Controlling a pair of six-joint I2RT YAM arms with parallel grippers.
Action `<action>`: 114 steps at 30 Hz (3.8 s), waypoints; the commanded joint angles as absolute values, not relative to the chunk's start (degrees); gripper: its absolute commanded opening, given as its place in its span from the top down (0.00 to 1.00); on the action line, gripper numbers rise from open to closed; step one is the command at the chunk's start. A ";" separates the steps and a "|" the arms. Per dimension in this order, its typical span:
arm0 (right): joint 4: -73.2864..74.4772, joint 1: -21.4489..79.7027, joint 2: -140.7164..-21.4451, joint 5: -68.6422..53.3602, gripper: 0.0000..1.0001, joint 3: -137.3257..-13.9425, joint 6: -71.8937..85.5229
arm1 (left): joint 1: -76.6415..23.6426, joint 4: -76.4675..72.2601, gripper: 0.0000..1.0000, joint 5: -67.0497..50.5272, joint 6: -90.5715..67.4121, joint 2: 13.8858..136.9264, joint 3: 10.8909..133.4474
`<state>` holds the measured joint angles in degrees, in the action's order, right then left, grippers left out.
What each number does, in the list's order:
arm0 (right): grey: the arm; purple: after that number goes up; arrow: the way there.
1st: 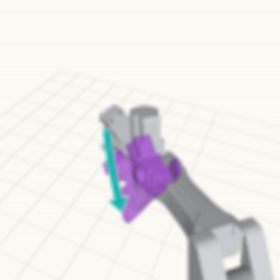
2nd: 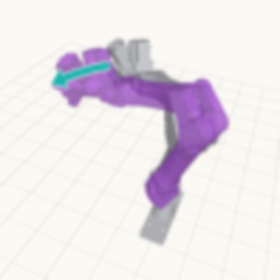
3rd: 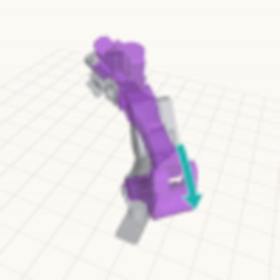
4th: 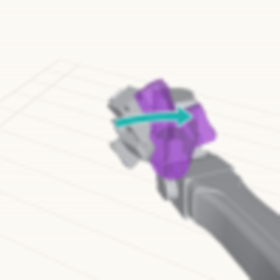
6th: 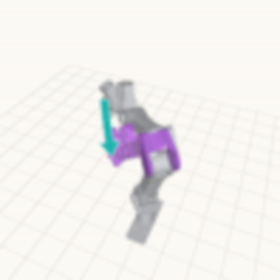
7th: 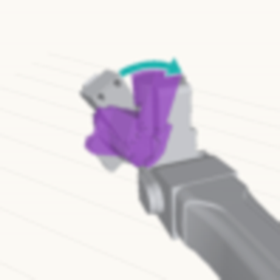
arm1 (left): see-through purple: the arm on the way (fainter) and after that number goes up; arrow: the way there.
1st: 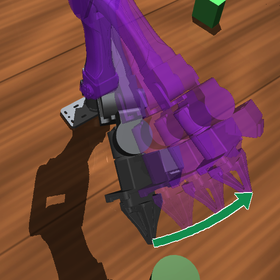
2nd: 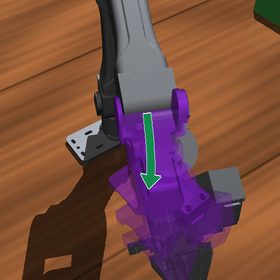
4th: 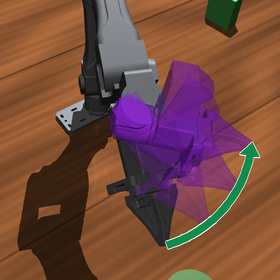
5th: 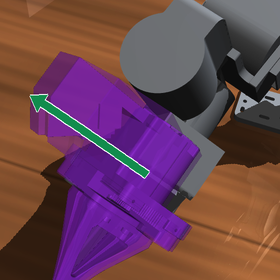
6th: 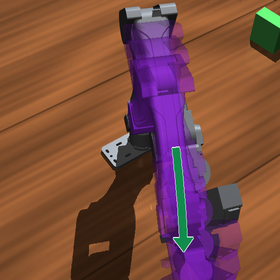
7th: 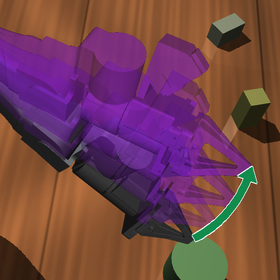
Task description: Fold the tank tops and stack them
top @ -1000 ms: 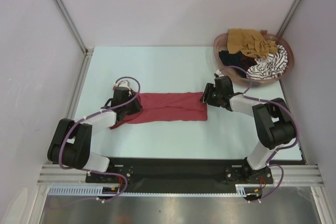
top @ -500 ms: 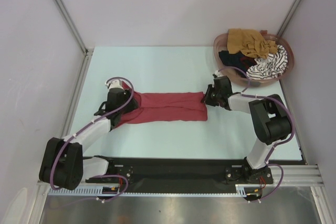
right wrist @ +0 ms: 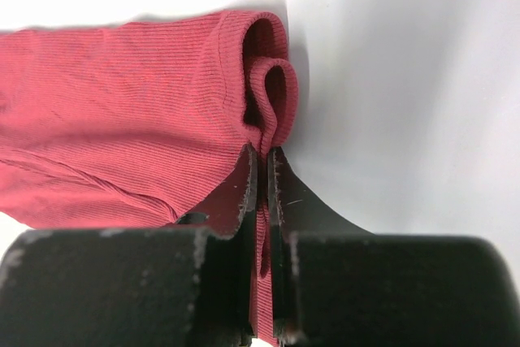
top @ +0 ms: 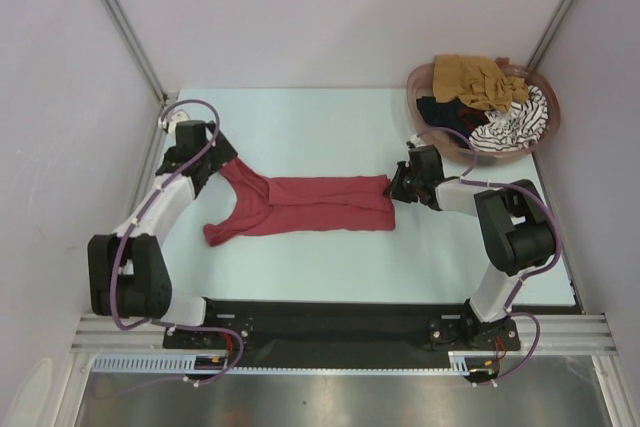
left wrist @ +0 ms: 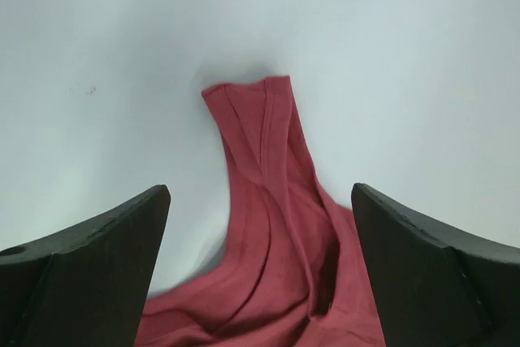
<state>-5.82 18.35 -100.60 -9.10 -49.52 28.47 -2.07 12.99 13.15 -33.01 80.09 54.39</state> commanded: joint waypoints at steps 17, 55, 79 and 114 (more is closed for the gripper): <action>-6.24 18.28 -99.93 -10.99 1.00 -48.25 28.30 | -0.44 27.78 0.26 14.50 -31.03 111.26 83.76; -6.42 18.54 -100.72 -11.60 1.00 -48.16 29.18 | -2.55 26.02 1.00 26.19 -34.54 106.09 75.51; -5.89 18.72 -100.72 -11.16 1.00 -48.08 29.62 | 2.81 14.59 0.31 23.73 -42.10 91.32 53.62; -5.19 18.54 -100.72 -13.18 1.00 -48.78 29.79 | 5.89 38.05 0.04 15.74 -45.79 59.24 39.12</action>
